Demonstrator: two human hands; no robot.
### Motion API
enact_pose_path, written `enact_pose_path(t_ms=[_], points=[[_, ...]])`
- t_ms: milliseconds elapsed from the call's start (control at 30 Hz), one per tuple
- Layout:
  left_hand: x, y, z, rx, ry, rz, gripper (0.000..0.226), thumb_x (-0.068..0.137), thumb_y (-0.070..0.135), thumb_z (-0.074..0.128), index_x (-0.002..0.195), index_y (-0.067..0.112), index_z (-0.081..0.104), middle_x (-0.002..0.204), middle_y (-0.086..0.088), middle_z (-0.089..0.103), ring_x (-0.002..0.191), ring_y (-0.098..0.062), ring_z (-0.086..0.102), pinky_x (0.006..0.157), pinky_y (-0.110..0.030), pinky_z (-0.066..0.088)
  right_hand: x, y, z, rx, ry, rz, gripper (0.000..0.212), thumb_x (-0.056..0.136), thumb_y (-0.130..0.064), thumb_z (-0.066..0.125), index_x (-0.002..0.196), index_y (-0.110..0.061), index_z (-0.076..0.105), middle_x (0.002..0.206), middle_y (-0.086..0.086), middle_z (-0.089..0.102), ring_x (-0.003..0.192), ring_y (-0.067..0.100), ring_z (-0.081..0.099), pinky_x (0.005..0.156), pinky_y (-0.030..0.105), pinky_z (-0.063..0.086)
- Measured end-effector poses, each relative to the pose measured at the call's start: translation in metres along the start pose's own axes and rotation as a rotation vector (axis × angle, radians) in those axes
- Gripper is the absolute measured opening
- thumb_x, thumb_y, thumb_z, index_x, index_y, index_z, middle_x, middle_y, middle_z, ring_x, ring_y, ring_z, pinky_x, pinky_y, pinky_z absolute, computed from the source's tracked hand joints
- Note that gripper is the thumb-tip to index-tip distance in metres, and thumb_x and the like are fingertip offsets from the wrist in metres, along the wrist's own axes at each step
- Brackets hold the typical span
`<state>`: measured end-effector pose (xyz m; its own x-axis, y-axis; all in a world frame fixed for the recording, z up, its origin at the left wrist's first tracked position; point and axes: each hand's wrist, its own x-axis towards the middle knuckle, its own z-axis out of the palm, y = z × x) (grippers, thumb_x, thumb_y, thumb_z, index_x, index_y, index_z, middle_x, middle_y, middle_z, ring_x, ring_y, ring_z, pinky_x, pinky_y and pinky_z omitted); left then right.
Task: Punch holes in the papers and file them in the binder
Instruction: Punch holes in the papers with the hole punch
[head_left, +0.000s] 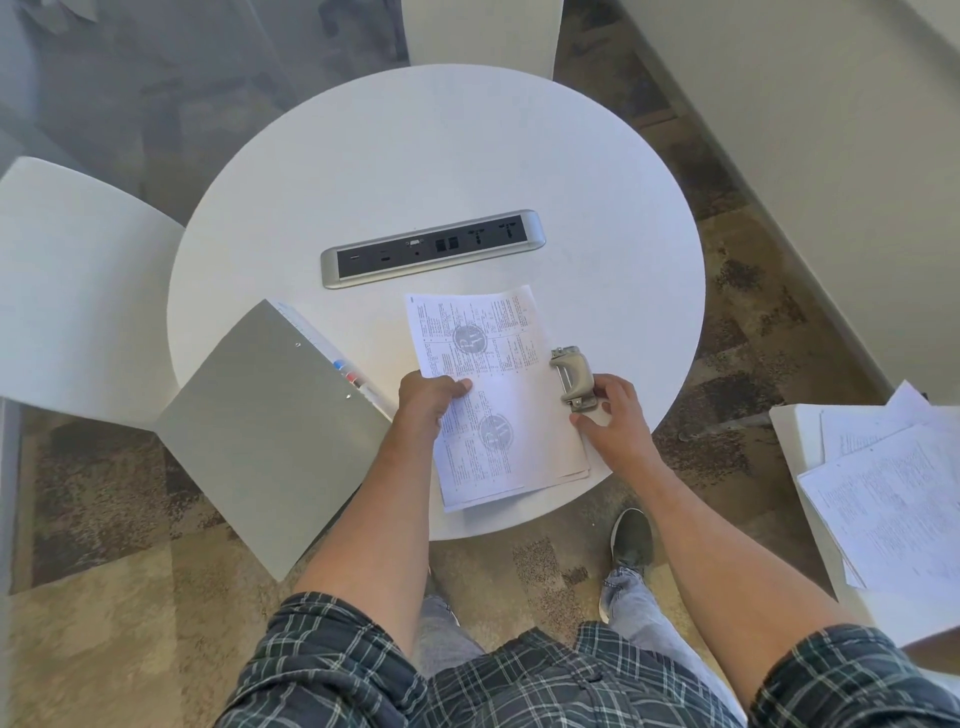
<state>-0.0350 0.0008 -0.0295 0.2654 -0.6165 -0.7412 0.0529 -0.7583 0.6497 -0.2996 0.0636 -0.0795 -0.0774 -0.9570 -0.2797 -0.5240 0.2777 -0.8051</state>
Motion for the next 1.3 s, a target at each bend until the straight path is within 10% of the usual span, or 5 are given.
enact_pose_path(t_ms=[533, 733, 933, 1100, 1300], points=[[-0.003, -0.003, -0.005, 0.008, -0.055, -0.006, 0.031, 0.076, -0.006, 0.081, 0.102, 0.009, 0.073, 0.107, -0.014, 0.076, 0.096, -0.034, 0.073, 0.093, -0.054, 0.057, -0.022, 0.002, -0.011, 0.048, -0.100, 0.045, 0.093, 0.077, -0.023, 0.091, 0.152, -0.017, 0.036, 0.142, -0.006, 0.042, 0.126, 0.008, 0.046, 0.109, 0.028, 0.038], [-0.039, 0.013, -0.024, 0.013, -0.040, 0.173, 0.033, 0.078, -0.003, 0.081, 0.109, 0.005, 0.073, 0.098, -0.009, 0.076, 0.092, -0.031, 0.073, 0.090, -0.047, 0.059, -0.031, -0.039, -0.013, 0.000, 0.177, -0.211, 0.058, 0.085, -0.028, 0.085, 0.132, -0.019, 0.052, 0.120, -0.004, 0.056, 0.099, 0.000, 0.057, 0.084, 0.036, 0.055], [-0.089, 0.031, -0.065, -0.098, -0.229, 0.443, 0.036, 0.077, -0.001, 0.083, 0.106, 0.019, 0.075, 0.112, -0.005, 0.077, 0.108, -0.023, 0.072, 0.096, -0.040, 0.055, 0.007, -0.113, -0.024, 0.476, -0.114, -0.056, 0.097, 0.075, -0.031, 0.091, 0.155, -0.024, 0.036, 0.150, -0.007, 0.051, 0.129, 0.007, 0.057, 0.108, 0.028, 0.046], [-0.108, 0.047, -0.071, -0.092, -0.296, 0.567, 0.043, 0.068, 0.007, 0.086, 0.105, 0.026, 0.078, 0.117, -0.006, 0.076, 0.113, -0.025, 0.070, 0.099, -0.046, 0.053, 0.013, -0.150, -0.039, 0.665, -0.333, -0.085, 0.044, 0.064, -0.010, 0.089, 0.107, -0.012, 0.079, 0.111, 0.010, 0.078, 0.107, 0.026, 0.074, 0.099, 0.047, 0.057], [-0.112, 0.031, -0.070, -0.062, -0.347, 0.591, 0.044, 0.067, 0.007, 0.086, 0.099, 0.036, 0.077, 0.112, -0.001, 0.076, 0.108, -0.021, 0.070, 0.084, -0.036, 0.060, -0.011, -0.145, -0.040, 0.661, -0.313, -0.194, 0.036, 0.062, -0.018, 0.092, 0.094, -0.030, 0.083, 0.110, 0.004, 0.079, 0.106, 0.024, 0.074, 0.088, 0.038, 0.062]])
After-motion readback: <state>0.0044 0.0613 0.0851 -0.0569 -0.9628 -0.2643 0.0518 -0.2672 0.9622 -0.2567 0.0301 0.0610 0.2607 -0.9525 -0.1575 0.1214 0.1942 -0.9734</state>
